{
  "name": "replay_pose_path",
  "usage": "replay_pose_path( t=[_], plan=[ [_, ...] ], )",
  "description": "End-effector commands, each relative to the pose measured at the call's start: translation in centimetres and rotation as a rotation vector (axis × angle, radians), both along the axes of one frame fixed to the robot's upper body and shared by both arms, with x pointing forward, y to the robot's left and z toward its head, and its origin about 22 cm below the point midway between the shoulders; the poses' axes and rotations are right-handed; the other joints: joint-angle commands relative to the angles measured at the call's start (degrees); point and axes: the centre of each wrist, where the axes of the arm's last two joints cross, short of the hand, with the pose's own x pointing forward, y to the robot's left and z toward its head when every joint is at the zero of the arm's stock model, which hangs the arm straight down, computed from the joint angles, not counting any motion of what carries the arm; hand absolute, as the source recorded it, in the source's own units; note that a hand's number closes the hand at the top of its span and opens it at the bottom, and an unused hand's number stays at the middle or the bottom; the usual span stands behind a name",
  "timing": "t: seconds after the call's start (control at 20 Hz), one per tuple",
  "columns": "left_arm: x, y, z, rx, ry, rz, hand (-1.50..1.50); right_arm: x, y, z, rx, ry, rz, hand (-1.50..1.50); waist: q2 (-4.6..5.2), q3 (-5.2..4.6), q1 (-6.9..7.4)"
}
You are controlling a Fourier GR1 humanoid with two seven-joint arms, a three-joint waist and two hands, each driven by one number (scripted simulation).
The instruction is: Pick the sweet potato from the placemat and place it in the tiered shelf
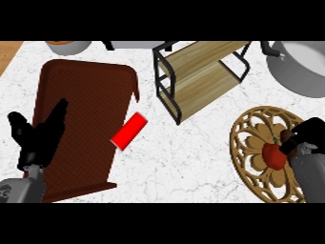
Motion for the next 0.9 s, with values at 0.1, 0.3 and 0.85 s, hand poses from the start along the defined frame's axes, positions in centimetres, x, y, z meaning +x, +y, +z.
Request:
replay_pose_path(
  t=[0.1,0.3,0.85],
  plan=[
    [-1.3,-0.2,-2.4,-0.019,0.123,-0.018,0.0,-0.7,6.7,-2.0,0.17,0.025,0.455,1.5,1.8,1.04,1.51],
    [0.1,-1.5,-1.1,-0.013,0.069,-0.076,0.0,-0.6,15.4,0.8,0.346,-0.02,1.051,1.5,2.54,1.37,7.66],
    [-1.8,0.1,-2.6,-0.03,0.152,0.061,0.0,-6.2,14.6,9.9,0.583,-0.463,1.704,1.5,0.69,0.98,-2.13]
  ],
)
